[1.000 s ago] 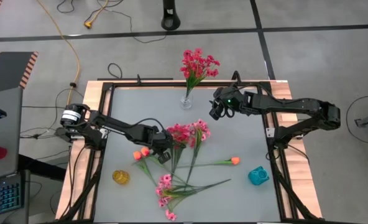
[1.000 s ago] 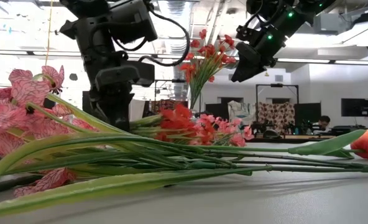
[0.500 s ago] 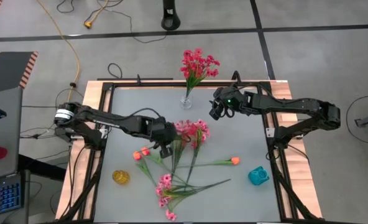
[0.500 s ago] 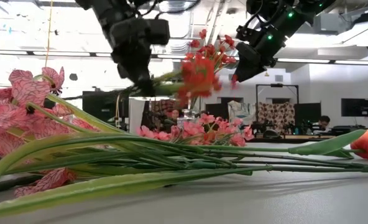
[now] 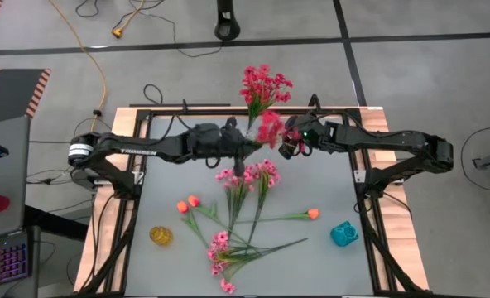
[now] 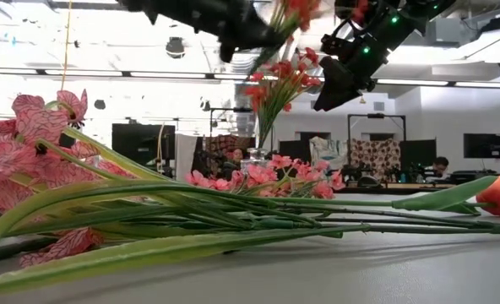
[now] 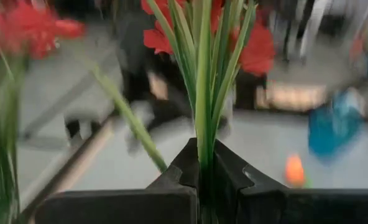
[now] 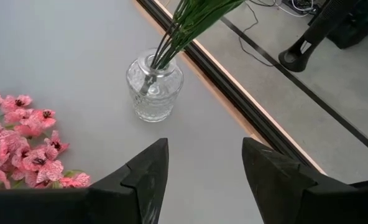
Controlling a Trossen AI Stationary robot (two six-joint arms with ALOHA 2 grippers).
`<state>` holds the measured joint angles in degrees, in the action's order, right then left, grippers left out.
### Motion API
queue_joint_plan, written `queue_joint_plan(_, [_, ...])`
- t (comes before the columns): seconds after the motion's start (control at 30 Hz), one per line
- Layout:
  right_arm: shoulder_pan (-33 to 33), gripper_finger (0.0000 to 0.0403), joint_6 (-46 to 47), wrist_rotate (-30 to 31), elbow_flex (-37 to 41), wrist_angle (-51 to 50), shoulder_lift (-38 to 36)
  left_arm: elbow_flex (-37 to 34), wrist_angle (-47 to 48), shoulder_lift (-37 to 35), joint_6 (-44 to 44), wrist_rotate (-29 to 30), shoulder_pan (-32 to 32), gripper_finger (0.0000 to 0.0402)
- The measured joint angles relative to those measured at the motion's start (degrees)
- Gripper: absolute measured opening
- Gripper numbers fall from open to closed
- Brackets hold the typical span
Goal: Sort flowers into vase by color
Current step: Put the red flowers into the transparent vase
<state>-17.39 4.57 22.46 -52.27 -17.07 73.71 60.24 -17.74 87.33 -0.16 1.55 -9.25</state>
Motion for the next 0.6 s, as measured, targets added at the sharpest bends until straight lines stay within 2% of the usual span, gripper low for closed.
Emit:
queue_joint_plan(0.13, [-0.2, 0.023, -0.1, 0.2, 0.0, 0.0, 0.0, -5.9, -15.1, 0.1, -1.0, -0.6, -2.6, 0.0002])
queue_joint_plan(0.37, [-0.5, 0.023, 0.0, 0.2, 0.0, 0.1, 0.0, -16.2, -41.0, 0.1, -0.5, 4.7, -7.4, 0.0002])
queue_joint_plan(0.6, [-0.4, 0.023, 0.0, 0.1, 0.0, 0.1, 0.0, -18.9, -56.3, 2.2, -0.6, 6.9, -12.6, 0.0002])
